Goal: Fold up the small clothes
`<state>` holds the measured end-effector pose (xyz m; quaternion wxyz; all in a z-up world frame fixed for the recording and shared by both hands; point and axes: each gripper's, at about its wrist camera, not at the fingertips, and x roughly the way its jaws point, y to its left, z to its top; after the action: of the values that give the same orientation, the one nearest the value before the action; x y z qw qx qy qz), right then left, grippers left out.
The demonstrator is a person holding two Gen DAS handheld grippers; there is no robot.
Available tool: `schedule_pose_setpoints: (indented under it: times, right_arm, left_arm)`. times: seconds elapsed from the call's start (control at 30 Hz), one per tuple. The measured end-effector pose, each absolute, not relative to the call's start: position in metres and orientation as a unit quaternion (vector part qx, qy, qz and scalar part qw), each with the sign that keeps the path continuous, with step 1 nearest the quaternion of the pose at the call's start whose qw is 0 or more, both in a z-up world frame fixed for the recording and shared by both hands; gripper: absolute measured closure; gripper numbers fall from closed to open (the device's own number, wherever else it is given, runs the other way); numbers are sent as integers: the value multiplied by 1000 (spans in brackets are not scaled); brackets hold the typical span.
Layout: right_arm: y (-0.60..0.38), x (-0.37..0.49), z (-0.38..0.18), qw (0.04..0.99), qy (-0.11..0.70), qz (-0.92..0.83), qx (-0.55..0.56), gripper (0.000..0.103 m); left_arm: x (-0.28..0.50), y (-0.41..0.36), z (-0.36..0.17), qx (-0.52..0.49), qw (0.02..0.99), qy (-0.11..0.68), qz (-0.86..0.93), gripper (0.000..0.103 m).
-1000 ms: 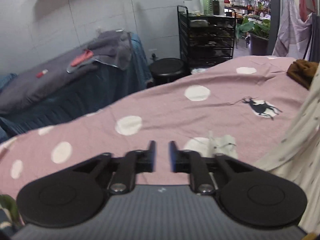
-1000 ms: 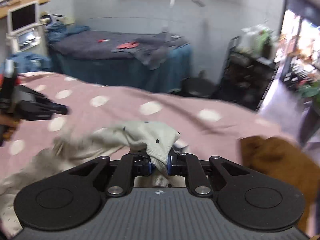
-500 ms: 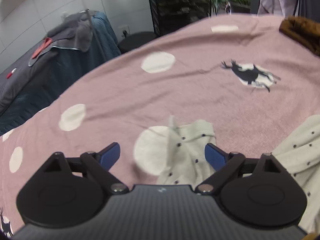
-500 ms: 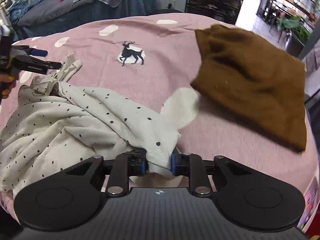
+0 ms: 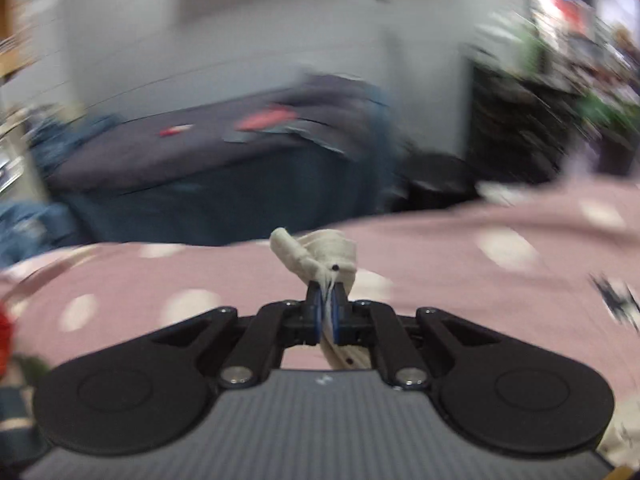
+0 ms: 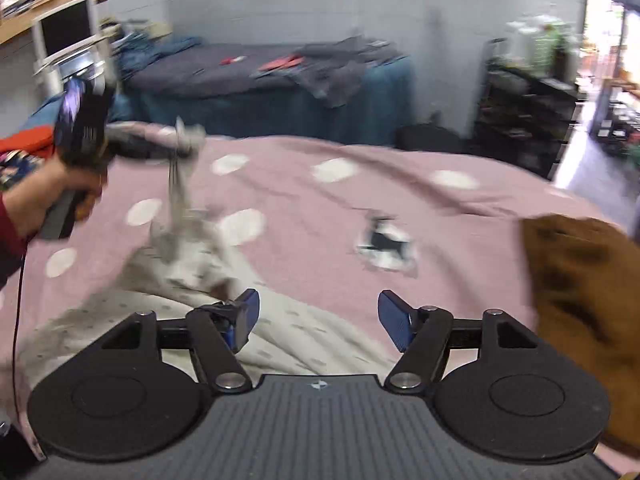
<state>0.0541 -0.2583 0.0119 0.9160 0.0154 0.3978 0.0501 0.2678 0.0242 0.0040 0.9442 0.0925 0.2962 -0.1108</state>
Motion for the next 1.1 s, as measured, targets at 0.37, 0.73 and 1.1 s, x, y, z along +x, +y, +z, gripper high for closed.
schedule_pose_setpoints:
  times: [0.37, 0.73, 1.1]
  right_arm:
    - [-191, 155, -79, 859, 498, 68, -93, 96]
    - [-344, 15, 49, 872, 435, -174, -142, 90]
    - [-321, -48, 42, 920, 392, 5, -23, 0]
  left_arm:
    - [283, 153, 12, 97, 943, 318, 19, 98]
    - [280, 146, -13, 150, 925, 346, 52, 29]
    - [202, -13, -53, 188, 819, 442, -315, 15]
